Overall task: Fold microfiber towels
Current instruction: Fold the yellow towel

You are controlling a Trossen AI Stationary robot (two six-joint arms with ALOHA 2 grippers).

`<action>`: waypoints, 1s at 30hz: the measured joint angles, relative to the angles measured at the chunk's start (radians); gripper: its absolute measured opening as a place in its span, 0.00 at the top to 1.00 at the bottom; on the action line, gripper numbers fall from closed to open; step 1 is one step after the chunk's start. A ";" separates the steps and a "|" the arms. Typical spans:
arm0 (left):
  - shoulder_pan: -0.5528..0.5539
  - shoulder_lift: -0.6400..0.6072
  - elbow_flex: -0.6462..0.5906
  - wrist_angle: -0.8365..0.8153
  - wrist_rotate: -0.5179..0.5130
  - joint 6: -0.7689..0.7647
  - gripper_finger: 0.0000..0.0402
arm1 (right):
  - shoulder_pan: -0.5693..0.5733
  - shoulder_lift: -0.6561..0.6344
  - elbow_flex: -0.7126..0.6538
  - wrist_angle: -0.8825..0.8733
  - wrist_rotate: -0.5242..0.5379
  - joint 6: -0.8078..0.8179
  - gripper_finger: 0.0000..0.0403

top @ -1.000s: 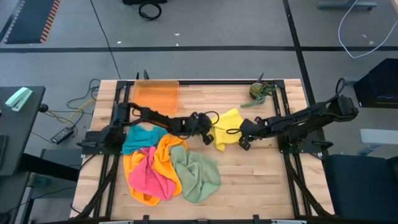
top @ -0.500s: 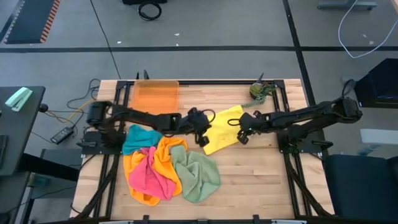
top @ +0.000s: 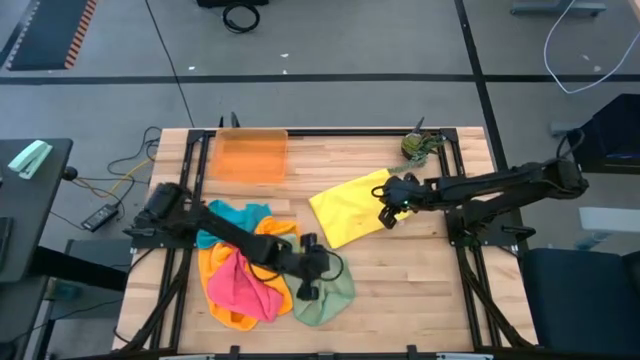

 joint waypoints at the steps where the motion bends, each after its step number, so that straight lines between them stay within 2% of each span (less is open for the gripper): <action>1: -0.005 0.024 0.000 0.007 0.001 -0.023 0.96 | 0.000 0.013 -0.005 0.011 -0.001 0.007 0.99; 7: -0.028 0.098 0.006 -0.063 0.050 -0.121 0.95 | 0.000 0.098 -0.025 0.014 0.017 0.058 0.99; 12: -0.065 0.061 0.007 -0.304 0.065 -0.164 0.98 | 0.001 0.172 -0.027 0.016 0.027 0.097 0.99; 16: -0.091 -0.003 0.001 -0.477 0.050 -0.199 0.95 | 0.015 0.228 -0.027 0.028 0.031 0.143 0.99; 19: -0.112 -0.071 -0.010 -0.575 -0.056 -0.227 0.94 | 0.035 0.262 -0.026 0.046 0.041 0.214 0.99; 22: -0.127 -0.151 -0.001 -0.555 -0.247 -0.240 0.97 | 0.071 0.287 -0.025 0.110 0.037 0.290 0.99; 26: -0.117 -0.176 -0.003 -0.471 -0.465 -0.251 0.98 | 0.131 0.279 -0.014 0.161 -0.058 0.290 0.99; 28: -0.095 -0.166 -0.001 -0.376 -0.511 -0.263 0.97 | 0.155 0.248 0.014 0.124 -0.069 0.277 0.99; 30: -0.070 -0.128 0.000 -0.273 -0.501 -0.251 0.95 | 0.175 0.210 0.043 0.064 -0.055 0.268 0.99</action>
